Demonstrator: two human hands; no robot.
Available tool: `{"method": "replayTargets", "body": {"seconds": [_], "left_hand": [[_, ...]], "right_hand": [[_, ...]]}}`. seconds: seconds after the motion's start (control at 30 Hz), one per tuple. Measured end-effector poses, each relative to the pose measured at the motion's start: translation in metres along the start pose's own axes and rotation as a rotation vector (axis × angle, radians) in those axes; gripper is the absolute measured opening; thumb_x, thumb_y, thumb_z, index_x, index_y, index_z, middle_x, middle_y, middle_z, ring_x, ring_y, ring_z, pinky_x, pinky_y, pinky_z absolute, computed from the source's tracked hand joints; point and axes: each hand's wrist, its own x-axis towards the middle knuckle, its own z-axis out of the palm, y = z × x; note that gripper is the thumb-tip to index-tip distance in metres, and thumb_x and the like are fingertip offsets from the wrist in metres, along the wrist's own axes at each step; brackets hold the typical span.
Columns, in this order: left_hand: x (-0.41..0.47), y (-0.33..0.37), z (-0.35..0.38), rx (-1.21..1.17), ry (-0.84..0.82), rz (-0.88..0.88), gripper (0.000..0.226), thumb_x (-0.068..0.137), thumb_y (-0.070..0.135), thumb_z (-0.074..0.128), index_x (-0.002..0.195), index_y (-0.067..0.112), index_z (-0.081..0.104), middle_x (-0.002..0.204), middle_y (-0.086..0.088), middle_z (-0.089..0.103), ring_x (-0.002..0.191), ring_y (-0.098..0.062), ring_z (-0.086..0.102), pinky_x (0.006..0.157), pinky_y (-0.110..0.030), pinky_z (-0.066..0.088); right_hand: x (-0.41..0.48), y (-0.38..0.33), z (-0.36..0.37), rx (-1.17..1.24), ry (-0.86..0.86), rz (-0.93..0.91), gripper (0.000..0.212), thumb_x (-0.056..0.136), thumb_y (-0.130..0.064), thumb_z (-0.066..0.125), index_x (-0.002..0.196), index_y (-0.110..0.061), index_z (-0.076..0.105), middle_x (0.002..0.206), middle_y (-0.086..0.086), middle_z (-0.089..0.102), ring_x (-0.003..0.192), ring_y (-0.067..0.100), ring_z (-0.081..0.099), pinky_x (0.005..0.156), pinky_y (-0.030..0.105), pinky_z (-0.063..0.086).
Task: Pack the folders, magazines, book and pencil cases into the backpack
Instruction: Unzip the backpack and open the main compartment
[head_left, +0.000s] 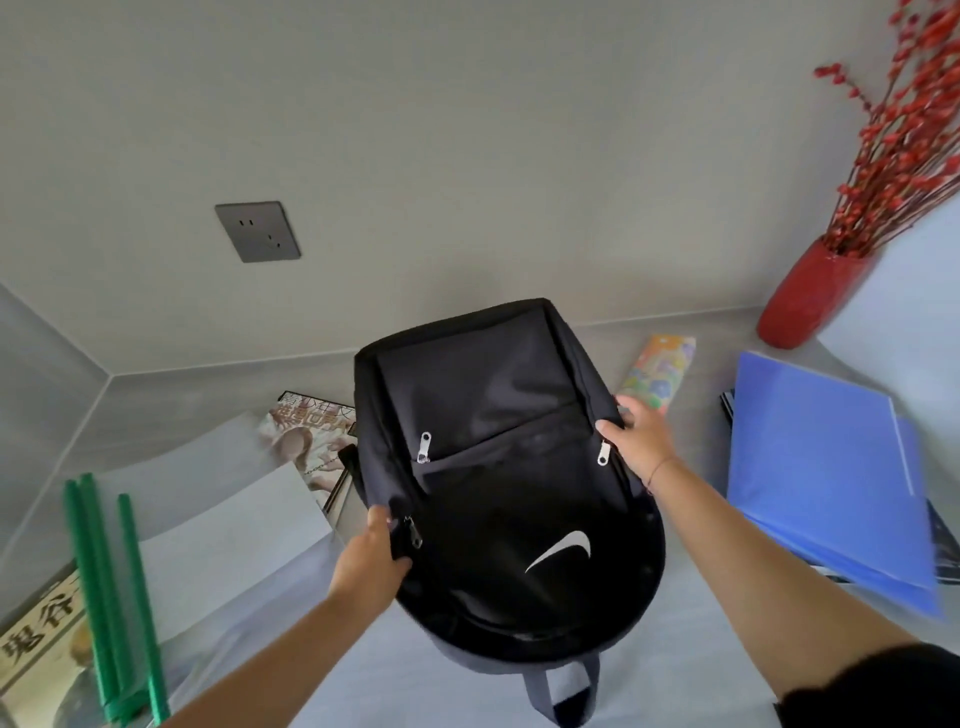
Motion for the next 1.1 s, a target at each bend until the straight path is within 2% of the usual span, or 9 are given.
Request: {"method": "replayTargets", "body": {"seconds": [0.2,0.33,0.43,0.57,0.67,0.8,0.93,1.0,1.1], "left_hand": [[-0.013,-0.002,0.011,0.522,0.247,0.404,0.134,0.040,0.028,0.090,0.151,0.020,0.015,0.144,-0.012,0.041,0.129,-0.031,0.046,0.107,-0.046,0.038],[-0.006,0.002,0.021,0.686,0.187,0.612,0.105,0.037,0.024,0.088,0.135,0.028,0.050,0.146,-0.014,0.044,0.131,-0.031,0.046,0.105,-0.053,0.038],[0.002,0.010,0.028,0.554,0.179,0.603,0.055,0.061,0.034,0.086,0.112,0.033,0.068,0.137,-0.005,0.055,0.128,-0.030,0.050,0.103,-0.053,0.040],[0.022,0.023,0.028,0.016,0.055,0.342,0.021,0.094,0.024,0.055,0.106,0.019,0.072,0.124,0.002,0.063,0.133,-0.020,0.043,0.113,-0.036,0.026],[0.034,0.038,0.003,-0.469,0.059,0.038,0.034,0.096,0.027,0.050,0.065,0.018,0.059,0.075,-0.006,0.064,0.086,-0.026,0.063,0.075,-0.033,0.042],[0.053,0.058,-0.022,-0.684,0.083,-0.174,0.044,0.092,0.048,0.050,0.068,0.014,0.064,0.072,-0.007,0.064,0.069,-0.021,0.060,0.062,-0.031,0.041],[0.069,0.075,-0.027,-0.723,0.054,-0.215,0.048,0.089,0.054,0.051,0.078,0.011,0.068,0.087,-0.011,0.068,0.085,-0.030,0.063,0.081,-0.037,0.046],[0.072,0.078,-0.026,-0.715,0.065,-0.215,0.048,0.089,0.055,0.049,0.077,0.012,0.066,0.087,-0.012,0.066,0.083,-0.030,0.062,0.080,-0.036,0.046],[0.075,0.077,-0.024,-0.712,0.073,-0.226,0.049,0.089,0.057,0.049,0.078,0.011,0.064,0.082,-0.012,0.062,0.073,-0.026,0.058,0.065,-0.033,0.043]], "right_hand": [[-0.012,0.034,-0.004,-0.158,-0.051,0.200,0.027,0.085,0.006,0.050,0.108,0.003,0.063,0.099,0.022,0.065,0.089,0.034,0.063,0.080,0.039,0.051],[-0.040,0.055,-0.028,0.025,-0.077,0.401,0.019,0.093,-0.005,0.050,0.109,-0.002,0.060,0.078,0.011,0.061,0.062,0.022,0.059,0.049,0.023,0.050],[-0.058,0.050,-0.029,0.011,-0.176,0.286,0.028,0.090,-0.030,0.060,0.104,-0.006,0.065,0.079,0.007,0.065,0.070,0.020,0.062,0.064,0.027,0.053],[-0.068,0.053,-0.030,-0.065,-0.169,0.191,0.020,0.090,-0.010,0.060,0.109,-0.005,0.063,0.086,0.009,0.069,0.082,0.021,0.066,0.067,0.022,0.049],[-0.070,0.067,-0.046,-0.044,-0.154,0.338,0.024,0.091,-0.002,0.054,0.113,-0.002,0.063,0.093,0.010,0.064,0.088,0.026,0.060,0.068,0.028,0.046],[-0.082,0.069,-0.067,-0.382,-0.375,0.529,0.055,0.086,-0.005,0.060,0.137,-0.010,0.042,0.109,0.013,0.054,0.086,0.024,0.055,0.060,0.030,0.049],[-0.088,0.038,-0.054,-0.736,-0.122,-0.078,0.105,0.068,-0.027,0.079,0.150,-0.026,0.013,0.145,0.003,0.029,0.132,0.027,0.035,0.110,0.042,0.032],[-0.080,0.021,-0.044,-0.470,-0.089,-0.261,0.074,0.070,-0.029,0.079,0.136,-0.020,0.046,0.139,0.003,0.043,0.128,0.023,0.041,0.110,0.041,0.033],[-0.060,0.009,-0.037,0.047,-0.142,-0.008,0.027,0.081,-0.026,0.073,0.095,-0.004,0.069,0.102,0.022,0.068,0.100,0.032,0.065,0.094,0.045,0.051]]}}
